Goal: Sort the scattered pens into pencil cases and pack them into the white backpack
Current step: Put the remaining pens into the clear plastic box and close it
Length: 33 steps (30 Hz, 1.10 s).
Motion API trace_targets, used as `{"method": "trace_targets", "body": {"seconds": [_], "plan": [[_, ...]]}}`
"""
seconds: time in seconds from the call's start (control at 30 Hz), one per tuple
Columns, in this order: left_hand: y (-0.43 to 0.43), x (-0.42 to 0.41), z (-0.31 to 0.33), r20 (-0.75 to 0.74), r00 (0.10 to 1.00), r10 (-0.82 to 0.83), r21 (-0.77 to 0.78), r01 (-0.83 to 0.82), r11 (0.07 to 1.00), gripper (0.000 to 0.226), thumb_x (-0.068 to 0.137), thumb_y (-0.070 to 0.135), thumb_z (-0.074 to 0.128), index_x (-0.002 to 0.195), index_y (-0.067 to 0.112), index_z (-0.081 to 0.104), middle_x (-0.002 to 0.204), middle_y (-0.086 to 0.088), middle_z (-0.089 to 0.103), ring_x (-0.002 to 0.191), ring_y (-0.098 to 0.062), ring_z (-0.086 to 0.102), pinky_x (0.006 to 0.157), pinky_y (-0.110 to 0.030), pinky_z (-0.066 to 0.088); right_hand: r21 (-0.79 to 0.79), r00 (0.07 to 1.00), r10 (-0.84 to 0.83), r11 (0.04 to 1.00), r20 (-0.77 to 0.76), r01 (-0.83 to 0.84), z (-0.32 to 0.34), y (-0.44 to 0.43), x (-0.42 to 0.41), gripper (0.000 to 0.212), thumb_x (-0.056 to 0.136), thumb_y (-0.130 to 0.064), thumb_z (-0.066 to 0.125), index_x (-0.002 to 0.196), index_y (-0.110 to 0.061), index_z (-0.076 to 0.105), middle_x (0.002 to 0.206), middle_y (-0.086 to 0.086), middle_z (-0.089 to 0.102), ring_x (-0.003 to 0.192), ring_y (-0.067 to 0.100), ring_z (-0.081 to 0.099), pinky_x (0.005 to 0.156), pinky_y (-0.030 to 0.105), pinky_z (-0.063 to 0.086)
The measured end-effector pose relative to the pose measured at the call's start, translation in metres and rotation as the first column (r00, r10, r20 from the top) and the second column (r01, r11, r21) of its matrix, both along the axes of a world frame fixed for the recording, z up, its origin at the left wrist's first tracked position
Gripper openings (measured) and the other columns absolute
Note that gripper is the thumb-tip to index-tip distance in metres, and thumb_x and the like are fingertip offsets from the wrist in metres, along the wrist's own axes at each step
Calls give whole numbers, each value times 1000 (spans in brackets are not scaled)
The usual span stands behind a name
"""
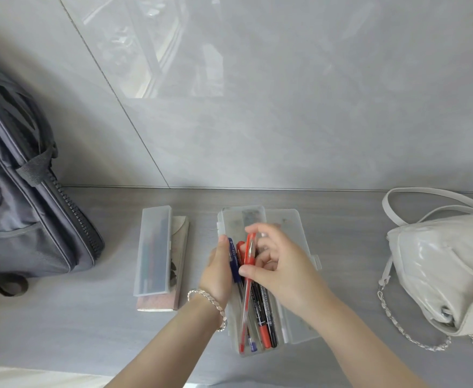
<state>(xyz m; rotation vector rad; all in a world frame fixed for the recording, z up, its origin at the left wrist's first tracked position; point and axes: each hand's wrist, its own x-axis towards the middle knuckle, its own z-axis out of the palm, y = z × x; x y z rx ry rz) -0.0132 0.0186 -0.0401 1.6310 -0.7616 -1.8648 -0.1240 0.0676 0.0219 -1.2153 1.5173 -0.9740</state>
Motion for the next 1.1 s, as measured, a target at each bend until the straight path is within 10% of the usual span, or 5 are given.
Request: {"method": "trace_targets", "body": {"seconds": [0.27,0.5,1.1], "plan": [[8,-1,13,28,994,-108,-120,111,987,50,98,37,25,73,17,64,73,-3,67,76,-16,62,83,-33,49,-3,966,211,977,-146,-214,-9,-13,-8,55,62,-22,83,90,-54,49,95,-16,52,70,-14,49,68,10,33],[8,3,15,25,987,-161,-173,163,971,44,96,46,17,99,27,56,108,-2,60,106,-13,55,102,-29,38,-116,832,254,929,-493,-352,-18,-14,-12,61,65,-39,76,121,-29,55,121,-32,41,112,-1,30,94,4,22],[15,5,25,135,961,-242,-158,262,952,58,95,48,20,121,12,58,121,-8,62,116,-17,56,106,-36,40,-121,896,130,973,-425,-198,-25,-8,-5,56,68,-33,78,119,-26,56,107,-23,46,106,-9,31,89,0,23]]}}
